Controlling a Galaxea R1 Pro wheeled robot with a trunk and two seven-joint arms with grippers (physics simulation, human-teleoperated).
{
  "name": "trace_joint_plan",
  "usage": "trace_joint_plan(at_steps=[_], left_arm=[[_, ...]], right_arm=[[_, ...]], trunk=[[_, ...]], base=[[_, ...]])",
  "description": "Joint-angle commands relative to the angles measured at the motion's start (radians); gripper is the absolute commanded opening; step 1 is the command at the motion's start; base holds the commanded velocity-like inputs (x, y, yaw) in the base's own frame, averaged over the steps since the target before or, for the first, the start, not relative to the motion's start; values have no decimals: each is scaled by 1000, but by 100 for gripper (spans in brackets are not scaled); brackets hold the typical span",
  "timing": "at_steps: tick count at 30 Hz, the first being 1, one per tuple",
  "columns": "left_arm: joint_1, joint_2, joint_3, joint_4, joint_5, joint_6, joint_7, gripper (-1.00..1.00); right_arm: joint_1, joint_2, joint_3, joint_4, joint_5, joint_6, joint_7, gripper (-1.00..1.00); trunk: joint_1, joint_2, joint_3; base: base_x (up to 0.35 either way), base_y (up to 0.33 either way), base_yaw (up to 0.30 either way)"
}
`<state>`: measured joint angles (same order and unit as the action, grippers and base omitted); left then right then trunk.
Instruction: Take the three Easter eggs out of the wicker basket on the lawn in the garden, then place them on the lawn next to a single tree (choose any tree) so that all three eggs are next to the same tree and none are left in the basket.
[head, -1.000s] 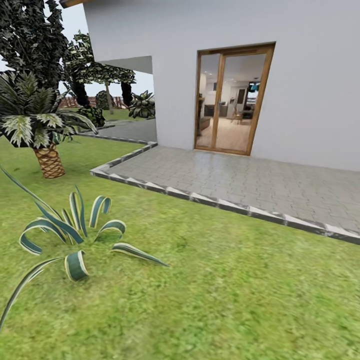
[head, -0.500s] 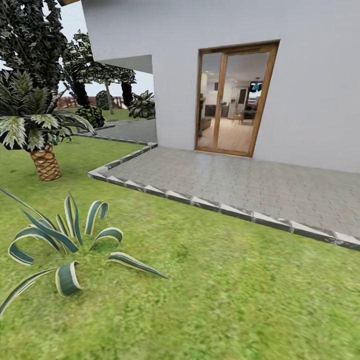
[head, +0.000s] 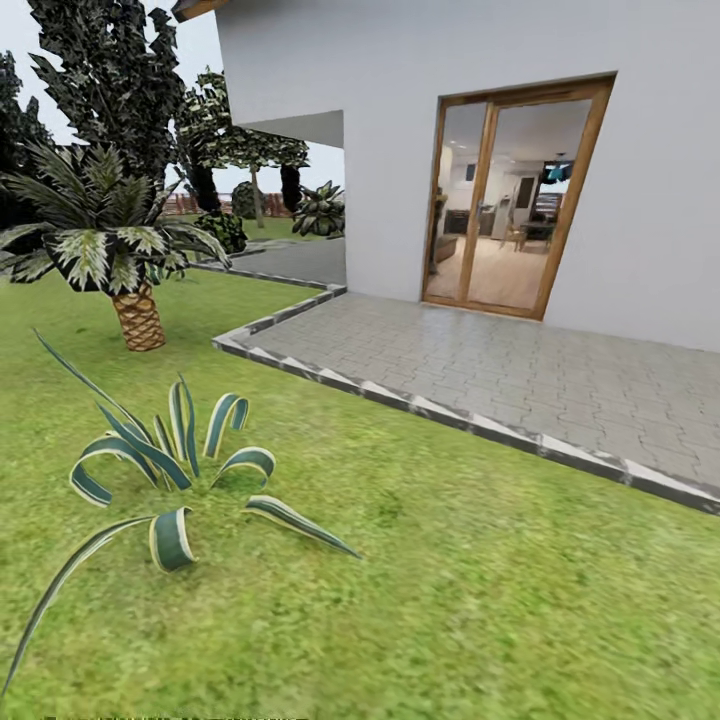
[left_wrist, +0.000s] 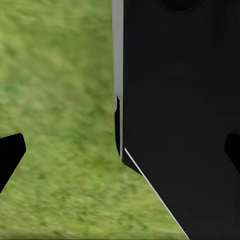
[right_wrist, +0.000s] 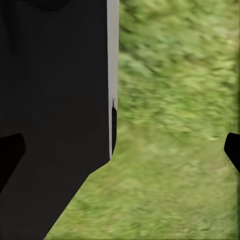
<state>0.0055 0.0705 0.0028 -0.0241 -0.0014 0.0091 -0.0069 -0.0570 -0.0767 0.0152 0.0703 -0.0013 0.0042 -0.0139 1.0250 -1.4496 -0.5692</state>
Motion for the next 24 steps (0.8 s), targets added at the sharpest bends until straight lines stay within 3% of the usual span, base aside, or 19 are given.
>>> trace_joint_plan(at_steps=[1,24], left_arm=[[1,0,0,-2,0,1,-1,100],[1,0,-1,-2,0,2,-1,100]], right_arm=[[-1,0,2,2,0,0,-1,100],[-1,-1,2,8,2,1,6,100]], trunk=[[0,0,-1],[0,0,-1]], base=[[0,0,197],[0,0,16]])
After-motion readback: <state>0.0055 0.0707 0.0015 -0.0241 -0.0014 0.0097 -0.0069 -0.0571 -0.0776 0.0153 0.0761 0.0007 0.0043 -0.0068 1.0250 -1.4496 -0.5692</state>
